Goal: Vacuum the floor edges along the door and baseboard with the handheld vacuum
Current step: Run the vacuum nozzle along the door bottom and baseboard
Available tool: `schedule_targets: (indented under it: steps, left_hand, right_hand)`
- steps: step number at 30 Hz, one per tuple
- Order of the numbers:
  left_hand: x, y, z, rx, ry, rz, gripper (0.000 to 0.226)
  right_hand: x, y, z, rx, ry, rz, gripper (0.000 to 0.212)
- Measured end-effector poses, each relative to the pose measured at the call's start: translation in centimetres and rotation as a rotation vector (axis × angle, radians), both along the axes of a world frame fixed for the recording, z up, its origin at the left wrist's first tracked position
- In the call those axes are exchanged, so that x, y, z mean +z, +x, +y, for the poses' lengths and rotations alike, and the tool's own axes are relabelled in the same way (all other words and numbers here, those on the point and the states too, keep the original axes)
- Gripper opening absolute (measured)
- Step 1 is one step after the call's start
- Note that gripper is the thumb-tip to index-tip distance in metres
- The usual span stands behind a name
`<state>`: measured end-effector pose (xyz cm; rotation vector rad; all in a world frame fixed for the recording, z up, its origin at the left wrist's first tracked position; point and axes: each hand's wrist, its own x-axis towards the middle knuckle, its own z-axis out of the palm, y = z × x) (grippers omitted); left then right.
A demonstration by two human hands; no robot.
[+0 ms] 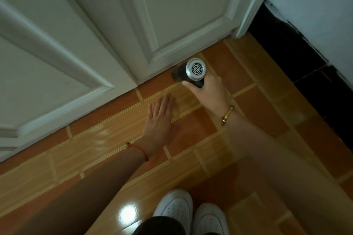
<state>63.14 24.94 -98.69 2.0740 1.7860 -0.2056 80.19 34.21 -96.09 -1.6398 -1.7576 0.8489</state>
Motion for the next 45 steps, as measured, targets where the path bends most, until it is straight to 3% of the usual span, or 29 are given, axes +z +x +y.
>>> schedule_targets:
  steps: [17,27,30,35,38,45]
  left_hand:
    - [-1.1,6.0,8.3,-0.105,0.085,-0.053,0.094]
    - [-1.0,4.8,6.7,-0.118,0.002,-0.004,0.094]
    - [-1.1,5.0,5.9,-0.122,0.007,-0.033,0.092]
    - [-0.6,5.7,5.0,-0.146,0.043,-0.081,0.089]
    - [-0.3,5.9,4.9,-0.176,0.044,-0.060,0.090]
    - [0.5,7.5,4.1,-0.167,0.031,-0.059,0.085]
  right_hand:
    - [0.3,9.7,8.6,-0.325,0.041,-0.021,0.069]
    - [0.7,7.9,3.3,-0.202,-0.009,0.013,0.055]
    - [0.9,8.0,1.1,-0.147,-0.041,-0.026,0.060]
    - [2.1,10.1,-2.3,-0.244,-0.056,-0.146,0.063]
    - [2.9,11.4,-4.4,-0.279,-0.124,-0.114,0.061]
    - [5.3,12.7,-8.5,-0.023,-0.371,-0.143,0.045]
